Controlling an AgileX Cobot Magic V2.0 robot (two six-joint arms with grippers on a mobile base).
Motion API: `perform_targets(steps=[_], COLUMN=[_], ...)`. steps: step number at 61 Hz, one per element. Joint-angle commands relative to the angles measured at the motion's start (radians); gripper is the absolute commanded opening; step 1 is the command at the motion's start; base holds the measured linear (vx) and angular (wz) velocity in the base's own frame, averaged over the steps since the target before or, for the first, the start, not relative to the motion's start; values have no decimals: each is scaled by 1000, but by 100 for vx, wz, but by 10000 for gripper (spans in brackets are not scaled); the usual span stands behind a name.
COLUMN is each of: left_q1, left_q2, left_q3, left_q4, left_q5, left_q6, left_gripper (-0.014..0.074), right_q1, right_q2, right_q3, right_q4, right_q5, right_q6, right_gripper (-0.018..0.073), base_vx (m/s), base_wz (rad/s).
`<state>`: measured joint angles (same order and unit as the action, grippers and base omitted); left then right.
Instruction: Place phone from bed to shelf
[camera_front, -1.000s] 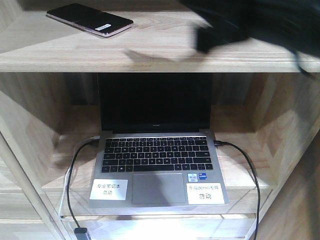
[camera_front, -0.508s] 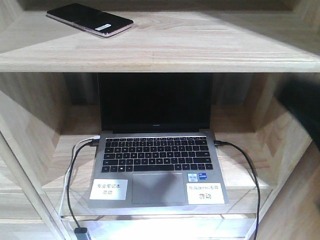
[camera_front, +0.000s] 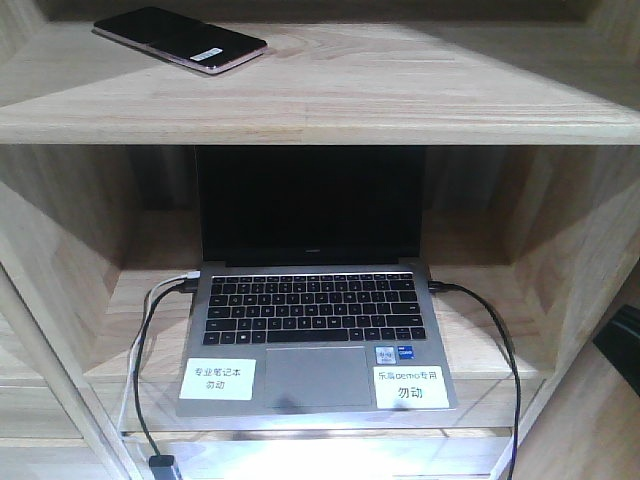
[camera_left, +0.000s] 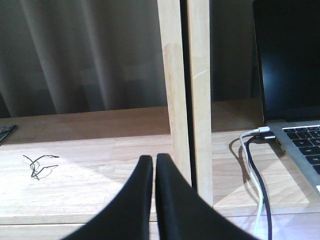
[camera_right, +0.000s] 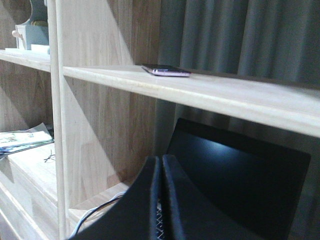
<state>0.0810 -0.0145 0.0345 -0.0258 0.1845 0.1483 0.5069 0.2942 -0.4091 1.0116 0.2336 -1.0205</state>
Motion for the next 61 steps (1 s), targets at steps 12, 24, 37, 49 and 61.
perform_targets(steps=[12,24,37,49,61], left_q1=[-2,-2,-2,-2,-2], left_q2=[-11,-11,-11,-11,-11], left_q3=[-23,-23,-23,-23,-23], left_q4=[-9,-9,-9,-9,-9], left_q5=[-72,-72,-72,-72,-72], left_q6=[-6,-6,-6,-6,-6], left_gripper=[1,1,1,1,1], right_q1=[-1,-1,-1,-1,-1], right_q2=[7,7,7,7,9], right_q3=[-27,-27,-27,-27,-27], right_q4=[47,46,46,46,95], right_q5=[-46,-47,-47,-47,-61], right_q6=[-2,-2,-2,-2,0], right_gripper=[-7,-7,-7,-7,-7], base_vx=[0,0,0,0,0], base_wz=[0,0,0,0,0])
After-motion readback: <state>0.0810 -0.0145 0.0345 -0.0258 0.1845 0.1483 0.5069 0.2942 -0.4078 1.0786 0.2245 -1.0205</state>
